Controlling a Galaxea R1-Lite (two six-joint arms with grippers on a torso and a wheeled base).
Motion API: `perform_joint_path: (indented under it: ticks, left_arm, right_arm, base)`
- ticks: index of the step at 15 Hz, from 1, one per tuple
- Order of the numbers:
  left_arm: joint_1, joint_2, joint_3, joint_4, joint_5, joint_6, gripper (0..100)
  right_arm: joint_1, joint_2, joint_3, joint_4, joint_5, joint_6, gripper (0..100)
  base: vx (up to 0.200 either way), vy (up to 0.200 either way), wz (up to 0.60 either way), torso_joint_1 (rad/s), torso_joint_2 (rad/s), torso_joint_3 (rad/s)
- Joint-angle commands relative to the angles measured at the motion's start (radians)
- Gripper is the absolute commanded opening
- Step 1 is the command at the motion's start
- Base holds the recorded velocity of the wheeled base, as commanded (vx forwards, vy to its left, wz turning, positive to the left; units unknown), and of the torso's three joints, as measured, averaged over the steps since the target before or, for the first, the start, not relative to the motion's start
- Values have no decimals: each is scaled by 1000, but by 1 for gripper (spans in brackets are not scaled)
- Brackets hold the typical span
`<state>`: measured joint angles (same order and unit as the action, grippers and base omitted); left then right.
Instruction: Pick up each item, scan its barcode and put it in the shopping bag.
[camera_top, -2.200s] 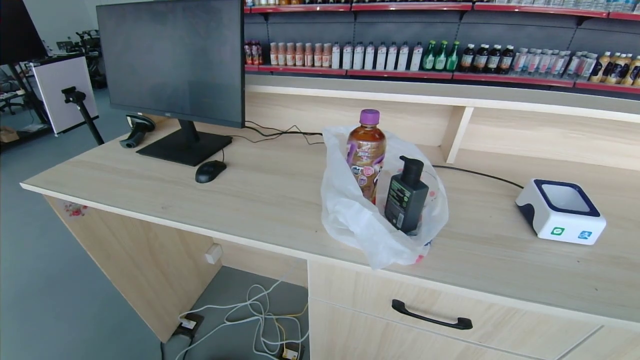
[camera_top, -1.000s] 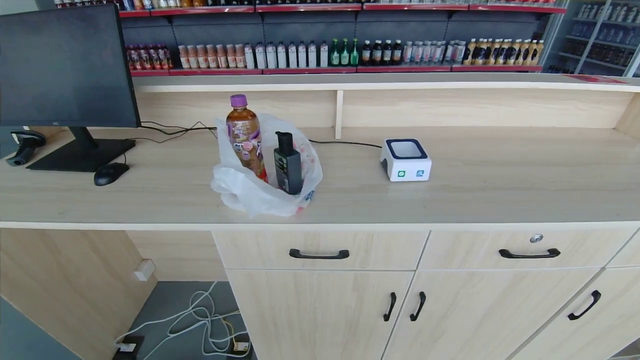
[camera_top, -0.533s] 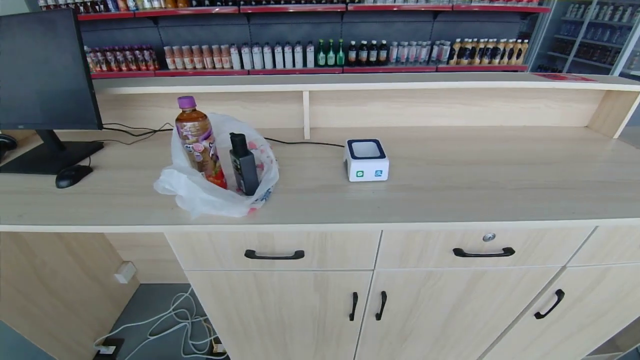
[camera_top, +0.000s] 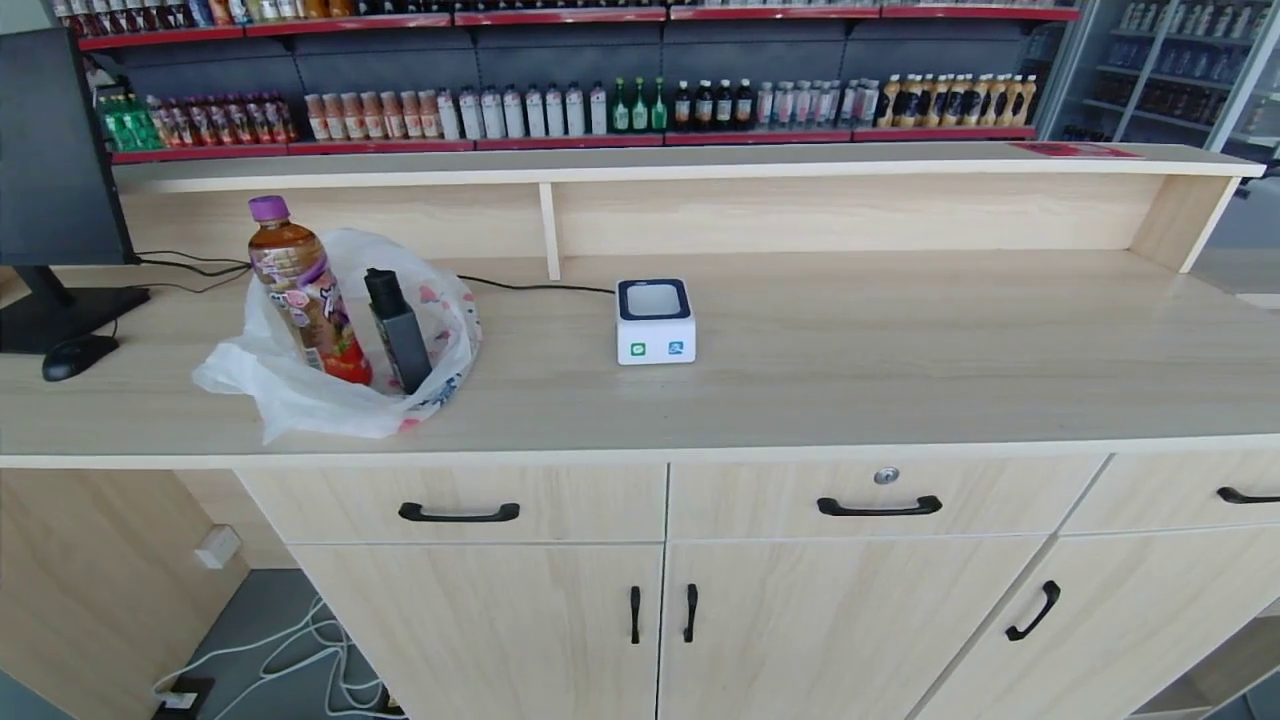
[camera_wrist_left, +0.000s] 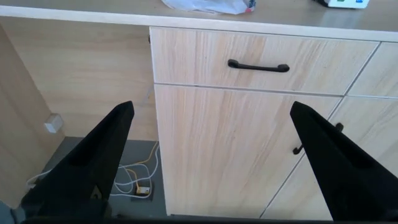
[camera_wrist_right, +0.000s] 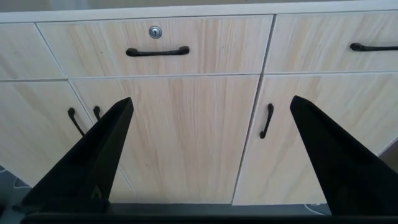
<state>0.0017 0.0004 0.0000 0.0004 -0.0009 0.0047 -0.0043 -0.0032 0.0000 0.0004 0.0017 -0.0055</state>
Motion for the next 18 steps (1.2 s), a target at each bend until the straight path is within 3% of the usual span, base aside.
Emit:
perform_joint_path:
  ticks: [1,16,18]
  left_arm:
    - [0,1,0,1,1,-2,100]
    - [0,1,0,-5,5,-28,100]
    - [0,1,0,-5,4,-20,100]
  right_arm:
    - [0,3,0,0,0,-1,100]
    - [0,3,0,0,0,18,100]
    - [0,3,0,0,0,29,100]
  base:
    - [0,0,0,0,0,0]
    - [-200,0,0,1,2,1]
    - [0,0,0,0,0,0]
